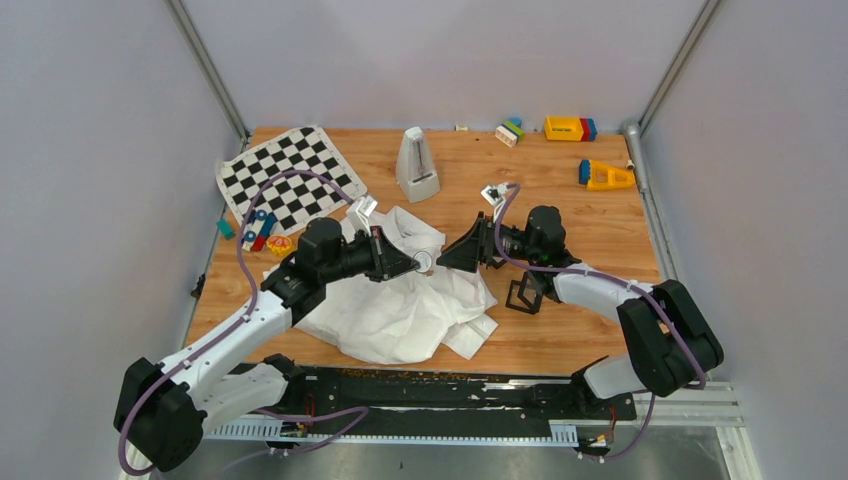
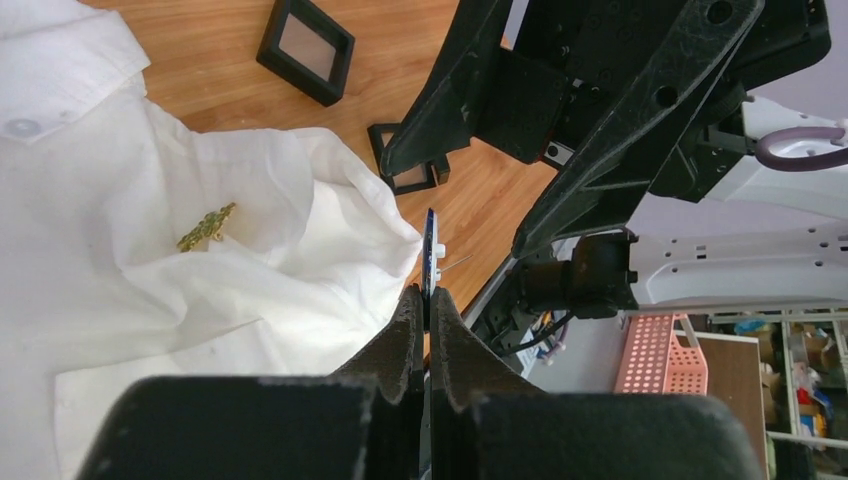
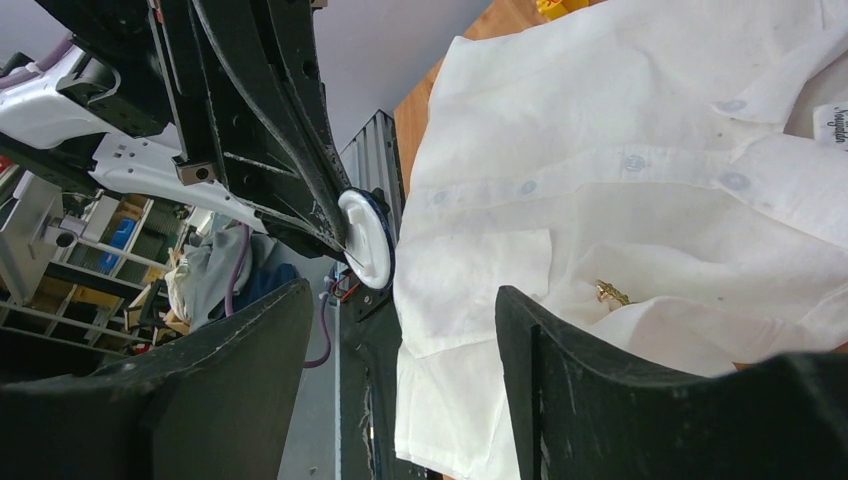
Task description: Remove the brooch from the garment
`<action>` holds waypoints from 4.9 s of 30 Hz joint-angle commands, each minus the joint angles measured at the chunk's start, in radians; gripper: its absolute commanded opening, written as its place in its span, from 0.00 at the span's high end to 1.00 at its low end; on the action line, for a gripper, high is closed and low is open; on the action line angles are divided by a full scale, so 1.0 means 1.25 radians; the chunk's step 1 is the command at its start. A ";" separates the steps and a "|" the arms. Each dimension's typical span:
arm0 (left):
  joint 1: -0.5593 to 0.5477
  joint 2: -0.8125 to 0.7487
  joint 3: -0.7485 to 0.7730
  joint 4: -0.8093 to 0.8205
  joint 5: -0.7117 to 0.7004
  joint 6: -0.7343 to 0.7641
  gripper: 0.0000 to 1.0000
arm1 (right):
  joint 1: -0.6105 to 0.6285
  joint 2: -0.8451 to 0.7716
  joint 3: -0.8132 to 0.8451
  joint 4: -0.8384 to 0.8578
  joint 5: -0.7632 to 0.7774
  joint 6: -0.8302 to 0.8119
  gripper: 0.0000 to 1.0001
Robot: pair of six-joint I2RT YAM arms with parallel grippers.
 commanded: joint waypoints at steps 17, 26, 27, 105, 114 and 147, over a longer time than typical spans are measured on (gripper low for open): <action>0.005 -0.122 -0.077 0.113 -0.108 -0.075 1.00 | 0.004 -0.032 -0.013 0.065 -0.006 -0.004 0.31; 0.004 -0.058 -0.094 0.225 0.008 -0.116 1.00 | 0.008 -0.021 -0.010 0.111 -0.048 0.022 0.37; 0.005 -0.052 -0.096 0.235 0.013 -0.125 1.00 | 0.009 -0.021 -0.010 0.112 -0.051 0.023 0.39; -0.029 -0.011 -0.055 0.265 0.078 -0.093 1.00 | 0.043 0.061 0.102 -0.101 -0.016 -0.043 0.87; -0.028 -0.019 -0.055 0.256 0.074 -0.089 1.00 | 0.042 0.065 0.106 -0.125 0.010 -0.047 0.85; -0.067 0.043 -0.065 0.165 0.049 -0.036 1.00 | 0.002 -0.072 0.015 -0.133 0.174 -0.042 0.52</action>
